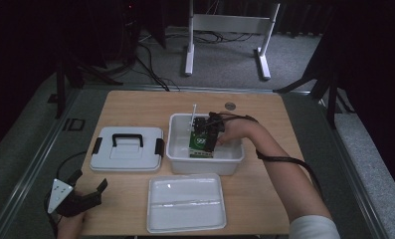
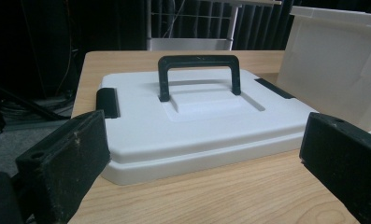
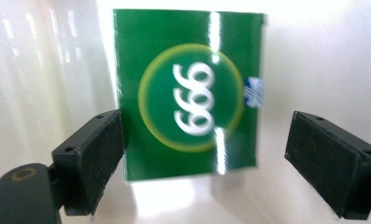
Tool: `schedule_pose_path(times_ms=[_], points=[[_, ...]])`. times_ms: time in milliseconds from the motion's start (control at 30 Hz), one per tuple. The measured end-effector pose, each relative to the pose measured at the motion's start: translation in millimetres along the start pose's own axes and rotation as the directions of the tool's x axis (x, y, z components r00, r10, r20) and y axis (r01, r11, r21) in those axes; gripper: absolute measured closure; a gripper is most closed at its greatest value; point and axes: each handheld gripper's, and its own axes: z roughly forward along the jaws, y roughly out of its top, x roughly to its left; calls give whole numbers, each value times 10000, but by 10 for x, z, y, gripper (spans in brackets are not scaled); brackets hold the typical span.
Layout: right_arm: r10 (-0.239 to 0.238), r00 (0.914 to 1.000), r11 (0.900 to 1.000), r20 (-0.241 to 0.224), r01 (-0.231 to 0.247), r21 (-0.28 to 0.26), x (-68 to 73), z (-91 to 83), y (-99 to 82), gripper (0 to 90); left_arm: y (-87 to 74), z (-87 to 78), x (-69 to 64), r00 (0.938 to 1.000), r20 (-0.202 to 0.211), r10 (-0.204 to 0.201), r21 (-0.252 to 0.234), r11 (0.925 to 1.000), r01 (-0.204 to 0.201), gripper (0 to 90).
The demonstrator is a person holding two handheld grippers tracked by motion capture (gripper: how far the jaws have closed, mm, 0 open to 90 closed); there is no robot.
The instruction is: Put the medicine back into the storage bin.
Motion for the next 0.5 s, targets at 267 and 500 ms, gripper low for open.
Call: schedule_pose_path(times_ms=[267, 500], points=[[70, 10000, 9995, 35, -69, -309, 74, -236, -79, 134, 0, 1, 0, 10000, -14, 0, 5, 10000, 0, 14], [101, 9997, 9984, 243, -88, -556, 181, -484, -116, 148, 1, 1, -4, 10000, -39, 29, 22, 10000, -29, 14]])
